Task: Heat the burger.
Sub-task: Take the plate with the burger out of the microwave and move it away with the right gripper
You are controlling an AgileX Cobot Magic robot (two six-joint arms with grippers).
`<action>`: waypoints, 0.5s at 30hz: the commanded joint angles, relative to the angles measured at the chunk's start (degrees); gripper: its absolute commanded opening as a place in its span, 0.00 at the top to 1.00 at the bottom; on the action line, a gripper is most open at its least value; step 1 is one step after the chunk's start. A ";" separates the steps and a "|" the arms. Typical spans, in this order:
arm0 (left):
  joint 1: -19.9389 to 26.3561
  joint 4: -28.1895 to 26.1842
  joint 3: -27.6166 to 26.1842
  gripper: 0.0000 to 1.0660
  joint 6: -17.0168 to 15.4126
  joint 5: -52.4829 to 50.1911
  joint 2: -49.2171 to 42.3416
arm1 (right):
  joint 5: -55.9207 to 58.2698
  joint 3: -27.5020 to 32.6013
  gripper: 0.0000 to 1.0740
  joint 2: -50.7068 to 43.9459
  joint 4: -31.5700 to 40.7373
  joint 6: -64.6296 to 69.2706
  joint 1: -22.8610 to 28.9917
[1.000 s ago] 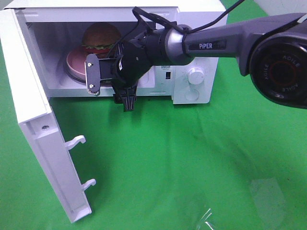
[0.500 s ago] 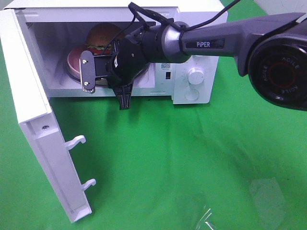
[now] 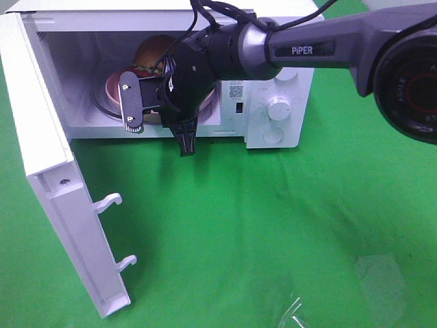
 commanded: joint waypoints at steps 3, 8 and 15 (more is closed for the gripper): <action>0.00 -0.06 0.17 0.06 0.06 -0.52 -0.92 | 1.43 5.10 1.00 -3.50 1.43 -5.67 0.06; 0.00 -0.06 0.17 0.06 0.06 -0.52 -0.92 | -0.29 8.59 1.00 -5.84 1.20 -7.56 0.06; 0.00 -0.06 0.17 0.06 0.06 -0.52 -0.92 | -1.03 11.46 1.00 -8.25 0.97 -9.63 0.69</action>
